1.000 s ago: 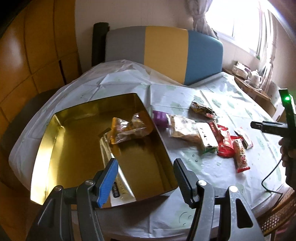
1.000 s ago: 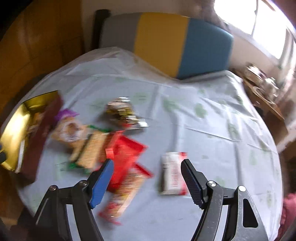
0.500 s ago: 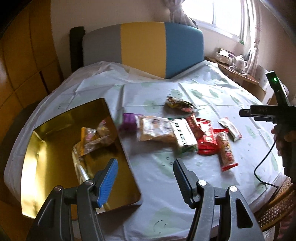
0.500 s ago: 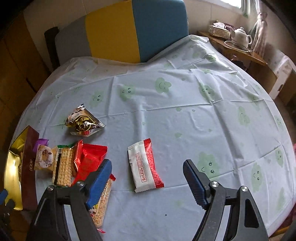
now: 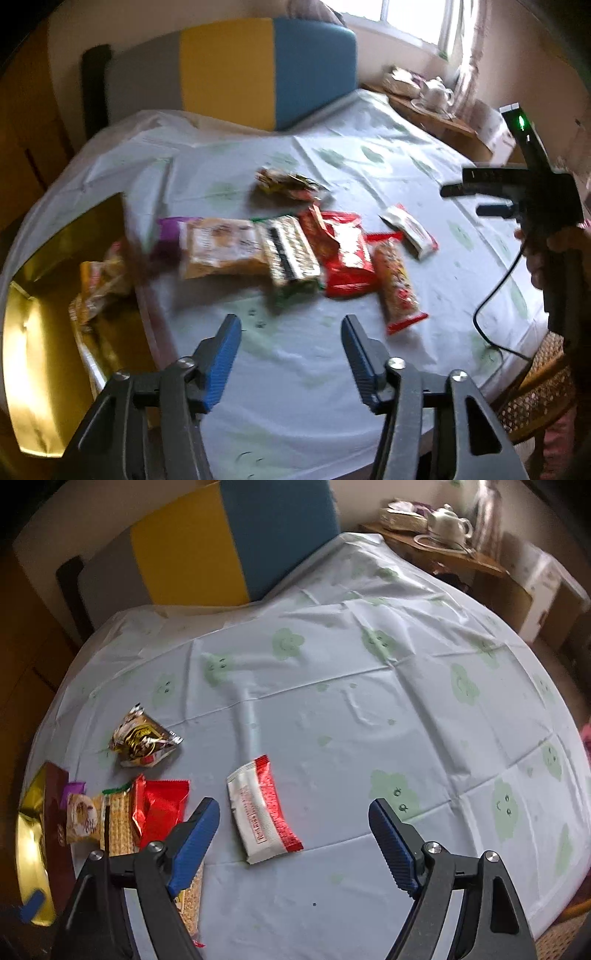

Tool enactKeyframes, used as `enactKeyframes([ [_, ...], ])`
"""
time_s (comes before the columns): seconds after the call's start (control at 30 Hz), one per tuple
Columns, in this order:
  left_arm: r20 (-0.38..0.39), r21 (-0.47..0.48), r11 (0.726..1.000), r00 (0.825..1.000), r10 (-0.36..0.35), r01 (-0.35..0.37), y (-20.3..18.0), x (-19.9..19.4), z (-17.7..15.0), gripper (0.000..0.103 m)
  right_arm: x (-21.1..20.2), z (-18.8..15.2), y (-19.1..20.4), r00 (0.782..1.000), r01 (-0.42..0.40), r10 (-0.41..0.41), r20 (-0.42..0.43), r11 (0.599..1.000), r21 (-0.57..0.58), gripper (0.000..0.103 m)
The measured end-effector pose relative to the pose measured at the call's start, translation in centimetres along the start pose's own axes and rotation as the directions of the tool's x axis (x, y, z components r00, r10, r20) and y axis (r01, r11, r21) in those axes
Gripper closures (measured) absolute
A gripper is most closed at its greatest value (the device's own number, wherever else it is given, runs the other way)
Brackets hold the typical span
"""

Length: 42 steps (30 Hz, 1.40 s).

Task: Organize snacks
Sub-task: 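Grasp the red chipmunk snack bar with the left tool, then carry the chipmunk bar into the gold tray and release it while the right tool grasps the Rose Kiss packet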

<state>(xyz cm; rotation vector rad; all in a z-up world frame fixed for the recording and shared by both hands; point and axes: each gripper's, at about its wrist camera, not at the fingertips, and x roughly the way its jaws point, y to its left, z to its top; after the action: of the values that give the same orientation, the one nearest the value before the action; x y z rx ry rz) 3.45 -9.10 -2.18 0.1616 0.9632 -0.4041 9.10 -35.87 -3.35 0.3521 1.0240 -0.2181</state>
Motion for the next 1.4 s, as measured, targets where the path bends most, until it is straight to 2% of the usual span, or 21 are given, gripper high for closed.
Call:
enactKeyframes([
  [0.17, -0.041, 0.026, 0.994, 0.994, -0.101, 0.102, -2.3, 1.8, 0.9, 0.059, -0.2, 0.3, -1.2, 1.0, -0.021, 0.021, 0.005, 0.997, 0.069, 0.019],
  [0.3, -0.058, 0.076, 0.977, 0.979, -0.194, 0.198, -5.2, 3.4, 1.7, 0.064, 0.0, 0.3, -1.2, 1.0, -0.03, 0.03, -0.005, 0.997, 0.078, 0.019],
  [0.47, -0.123, 0.057, 0.964, 0.96, -0.251, 0.259, -7.6, 6.3, 2.6, 0.064, 0.1, 0.3, -1.1, 0.999, -0.033, 0.034, -0.01, 0.997, 0.072, 0.019],
  [0.7, -0.187, 0.055, 0.974, 0.961, -0.204, 0.218, -9.1, 10.5, 2.9, 0.065, 0.1, 0.3, -1.0, 0.999, -0.042, 0.042, -0.013, 0.997, 0.066, 0.019],
  [0.77, -0.159, 0.093, 0.975, 0.969, -0.187, 0.204, -9.6, 10.5, 2.6, 0.069, 0.2, 0.4, -1.0, 0.999, -0.046, 0.047, -0.014, 0.997, 0.069, 0.019],
  [0.8, -0.152, 0.106, 0.971, 0.968, -0.199, 0.216, -9.8, 10.2, 2.3, 0.073, 0.2, 0.5, -1.1, 0.999, -0.047, 0.048, -0.013, 0.996, 0.071, 0.019],
  [0.87, -0.126, 0.119, 0.967, 0.969, -0.212, 0.227, -9.7, 9.3, 1.8, 0.073, 0.3, 0.7, -1.2, 0.999, -0.045, 0.046, -0.009, 0.996, 0.075, 0.019],
  [0.93, -0.092, 0.168, 0.965, 0.978, -0.187, 0.2, -9.6, 8.0, 0.8, 0.073, 0.3, 0.7, -1.5, 0.999, -0.046, 0.046, -0.008, 0.995, 0.087, 0.019],
  [1.07, -0.041, 0.207, 0.965, 0.987, -0.156, 0.161, -7.7, 5.4, -1.3, 0.073, 0.5, 0.7, -1.9, 0.999, -0.034, 0.036, -0.012, 0.995, 0.098, 0.02],
  [1.13, -0.035, 0.196, 0.971, 0.99, -0.136, 0.14, -6.3, 4.8, -2.3, 0.073, 0.8, 0.6, -1.6, 0.999, -0.033, 0.035, -0.022, 0.996, 0.081, 0.022],
  [1.27, -0.051, 0.12, 0.986, 0.992, -0.112, 0.117, -3.8, 5.3, -3.5, 0.072, 1.9, 0.1, -0.2, 0.998, -0.029, 0.029, -0.058, 1.0, 0.002, 0.038],
  [1.33, -0.032, 0.084, 0.986, 0.989, -0.143, 0.145, -2.8, 5.2, -3.8, 0.072, 2.5, -0.2, 0.6, 0.997, -0.024, 0.021, -0.074, 0.999, -0.035, 0.041],
  [1.4, -0.025, 0.093, 0.985, 0.989, -0.145, 0.147, -2.6, 5.3, -4.2, 0.072, 3.4, -0.6, 1.6, 0.994, -0.034, 0.025, -0.104, 0.996, -0.079, 0.043],
])
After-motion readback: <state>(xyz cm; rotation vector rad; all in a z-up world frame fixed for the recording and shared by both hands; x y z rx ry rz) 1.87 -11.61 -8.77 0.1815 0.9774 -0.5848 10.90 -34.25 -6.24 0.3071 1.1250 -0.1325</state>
